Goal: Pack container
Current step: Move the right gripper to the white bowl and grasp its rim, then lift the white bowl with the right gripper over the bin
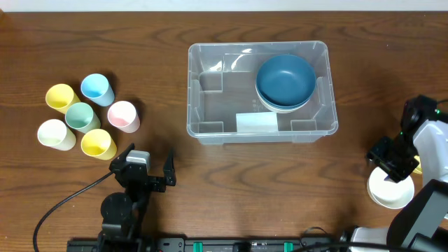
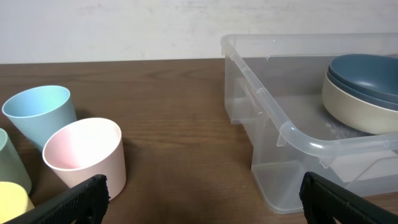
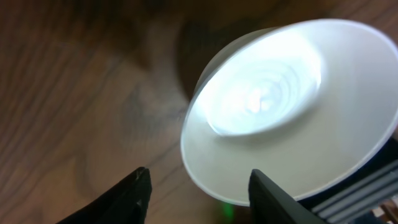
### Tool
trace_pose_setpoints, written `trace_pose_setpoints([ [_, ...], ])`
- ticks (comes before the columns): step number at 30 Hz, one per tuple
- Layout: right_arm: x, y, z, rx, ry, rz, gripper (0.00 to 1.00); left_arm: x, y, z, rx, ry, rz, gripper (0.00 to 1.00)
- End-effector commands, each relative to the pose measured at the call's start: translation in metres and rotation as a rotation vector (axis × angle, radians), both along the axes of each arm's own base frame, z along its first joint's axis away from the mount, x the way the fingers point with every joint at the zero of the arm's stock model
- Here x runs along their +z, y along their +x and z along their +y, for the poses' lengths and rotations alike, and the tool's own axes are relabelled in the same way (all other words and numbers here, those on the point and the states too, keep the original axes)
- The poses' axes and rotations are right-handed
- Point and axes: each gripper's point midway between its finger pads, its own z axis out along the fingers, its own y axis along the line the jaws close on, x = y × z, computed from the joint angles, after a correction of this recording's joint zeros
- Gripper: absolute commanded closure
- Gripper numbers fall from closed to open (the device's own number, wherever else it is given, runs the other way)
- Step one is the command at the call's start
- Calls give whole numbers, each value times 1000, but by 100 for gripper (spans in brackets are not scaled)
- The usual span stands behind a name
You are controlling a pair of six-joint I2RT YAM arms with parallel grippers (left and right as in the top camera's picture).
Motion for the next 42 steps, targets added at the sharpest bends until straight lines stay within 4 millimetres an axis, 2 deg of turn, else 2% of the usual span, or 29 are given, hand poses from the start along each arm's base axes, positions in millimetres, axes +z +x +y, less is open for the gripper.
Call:
trace_pose_setpoints([
  [1,-5,-1,0,-29,2,-26,53,-14,-2,-1,-9,4,42,2],
  [5,-8,5,-3,-28,-10,-52,67,-14,-2,-1,-9,4,42,2],
  [13,-18,4,-2,-28,-15,-62,75,-14,-2,-1,-9,4,42,2],
  [18,-28,0,-1,-28,-16,-64,84,-14,-2,-1,-9,4,42,2],
  [22,-29,3,-2,-28,-22,-76,99,-14,-2,-1,-9,4,42,2],
  [30,-27,14,-7,-15,-40,-118,99,-14,-2,-1,-9,4,42,2],
  [32,-22,21,-10,8,-45,-134,99,-14,-2,-1,-9,4,42,2],
  [35,-2,34,-15,29,-50,-163,99,-14,-2,-1,-9,4,42,2],
  [42,73,87,-12,63,22,-347,99,-14,-2,-1,-9,4,42,2],
])
